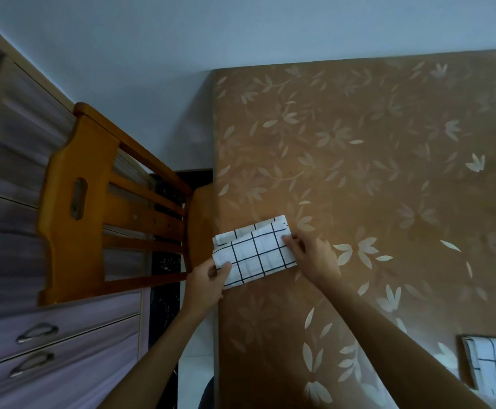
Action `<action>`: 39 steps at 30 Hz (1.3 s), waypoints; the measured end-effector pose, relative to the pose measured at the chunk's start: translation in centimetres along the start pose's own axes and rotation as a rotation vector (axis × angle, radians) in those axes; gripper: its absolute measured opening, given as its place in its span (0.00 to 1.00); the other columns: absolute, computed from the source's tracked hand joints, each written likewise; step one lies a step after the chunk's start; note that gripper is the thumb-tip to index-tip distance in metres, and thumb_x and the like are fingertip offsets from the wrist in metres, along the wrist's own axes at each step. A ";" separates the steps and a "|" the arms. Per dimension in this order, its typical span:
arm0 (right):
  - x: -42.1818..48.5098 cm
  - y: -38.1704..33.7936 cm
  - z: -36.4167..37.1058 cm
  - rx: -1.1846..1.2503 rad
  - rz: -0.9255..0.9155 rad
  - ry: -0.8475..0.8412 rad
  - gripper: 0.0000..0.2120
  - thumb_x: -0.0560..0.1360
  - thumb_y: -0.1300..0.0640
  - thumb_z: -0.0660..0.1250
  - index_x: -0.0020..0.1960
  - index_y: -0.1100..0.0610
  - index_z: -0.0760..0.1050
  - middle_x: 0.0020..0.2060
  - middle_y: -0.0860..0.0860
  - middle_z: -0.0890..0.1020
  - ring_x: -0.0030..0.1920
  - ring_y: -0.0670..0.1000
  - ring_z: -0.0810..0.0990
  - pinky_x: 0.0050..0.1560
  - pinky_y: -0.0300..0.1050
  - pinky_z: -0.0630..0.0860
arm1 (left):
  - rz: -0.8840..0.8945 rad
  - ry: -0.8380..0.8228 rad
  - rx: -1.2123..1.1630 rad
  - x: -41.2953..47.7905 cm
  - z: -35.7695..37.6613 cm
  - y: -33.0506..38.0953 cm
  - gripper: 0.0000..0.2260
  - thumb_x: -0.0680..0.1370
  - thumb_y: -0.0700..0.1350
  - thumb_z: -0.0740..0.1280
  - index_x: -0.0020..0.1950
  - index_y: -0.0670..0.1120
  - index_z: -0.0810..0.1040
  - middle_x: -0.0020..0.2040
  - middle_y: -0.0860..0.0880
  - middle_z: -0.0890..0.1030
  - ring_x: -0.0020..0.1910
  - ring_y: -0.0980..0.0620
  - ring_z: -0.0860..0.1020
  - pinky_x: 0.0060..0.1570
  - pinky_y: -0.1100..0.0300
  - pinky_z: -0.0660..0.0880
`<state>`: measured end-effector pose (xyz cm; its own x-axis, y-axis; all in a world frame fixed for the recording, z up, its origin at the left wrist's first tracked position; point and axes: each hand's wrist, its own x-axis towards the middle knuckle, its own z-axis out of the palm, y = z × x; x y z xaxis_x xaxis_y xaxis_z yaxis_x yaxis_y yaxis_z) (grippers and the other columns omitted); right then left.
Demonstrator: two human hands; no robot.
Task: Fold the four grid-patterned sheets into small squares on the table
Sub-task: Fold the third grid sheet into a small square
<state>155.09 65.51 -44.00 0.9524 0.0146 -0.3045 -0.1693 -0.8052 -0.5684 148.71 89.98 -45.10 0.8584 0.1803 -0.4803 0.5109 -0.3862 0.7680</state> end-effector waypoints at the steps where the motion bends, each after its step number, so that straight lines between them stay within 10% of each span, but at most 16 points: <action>1: 0.4 -0.1 0.0 -0.024 0.006 0.003 0.14 0.81 0.42 0.60 0.51 0.52 0.77 0.36 0.44 0.79 0.37 0.51 0.80 0.34 0.45 0.73 | -0.010 0.004 -0.004 0.0 -0.1 0.1 0.13 0.80 0.48 0.68 0.49 0.38 0.80 0.42 0.34 0.82 0.39 0.38 0.82 0.31 0.49 0.81; 7: 0.9 -0.6 0.4 -0.101 0.050 0.016 0.16 0.81 0.42 0.57 0.51 0.53 0.75 0.36 0.47 0.78 0.40 0.57 0.81 0.38 0.49 0.77 | 0.058 0.072 0.103 0.5 -0.2 0.2 0.15 0.79 0.51 0.69 0.37 0.43 0.75 0.32 0.44 0.79 0.33 0.45 0.79 0.34 0.47 0.77; 19: 2.1 -1.1 1.3 -0.160 0.153 0.071 0.21 0.82 0.40 0.54 0.47 0.57 0.73 0.42 0.53 0.80 0.41 0.57 0.81 0.36 0.46 0.70 | 0.073 0.257 0.499 1.7 0.9 2.7 0.13 0.79 0.56 0.68 0.46 0.48 0.73 0.40 0.50 0.79 0.37 0.51 0.78 0.29 0.62 0.67; 22: 2.0 -1.2 1.4 -0.188 0.166 0.084 0.21 0.82 0.40 0.54 0.48 0.57 0.72 0.41 0.54 0.81 0.39 0.58 0.81 0.35 0.47 0.72 | 0.257 0.293 0.715 2.0 1.3 3.2 0.24 0.75 0.51 0.72 0.67 0.44 0.71 0.61 0.42 0.75 0.57 0.45 0.76 0.48 0.55 0.77; 26: 1.5 -1.2 1.8 -0.180 0.156 0.108 0.19 0.81 0.40 0.56 0.50 0.56 0.72 0.41 0.54 0.81 0.39 0.58 0.82 0.35 0.50 0.77 | 0.635 0.015 0.864 3.3 2.4 3.8 0.26 0.75 0.46 0.68 0.74 0.45 0.70 0.75 0.39 0.66 0.74 0.40 0.65 0.71 0.43 0.65; 33: -3.2 -2.4 2.0 0.112 0.425 0.196 0.27 0.75 0.34 0.64 0.56 0.58 0.68 0.50 0.53 0.74 0.50 0.54 0.76 0.49 0.49 0.77 | 0.452 -0.008 0.877 4.1 3.2 7.3 0.12 0.76 0.48 0.70 0.58 0.46 0.78 0.57 0.47 0.74 0.55 0.48 0.75 0.52 0.56 0.73; 39: -5.1 -3.2 2.7 0.461 0.562 -0.078 0.21 0.75 0.44 0.71 0.57 0.57 0.70 0.47 0.47 0.81 0.45 0.46 0.82 0.40 0.40 0.81 | 0.131 -0.006 0.602 3.8 2.7 8.0 0.26 0.73 0.53 0.75 0.65 0.48 0.69 0.58 0.50 0.77 0.52 0.53 0.77 0.42 0.63 0.70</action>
<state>150.14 69.63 -42.66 0.6724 -0.2711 -0.6887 -0.7331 -0.3725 -0.5691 155.90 85.13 -41.95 0.9109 0.0924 -0.4022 0.2836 -0.8483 0.4473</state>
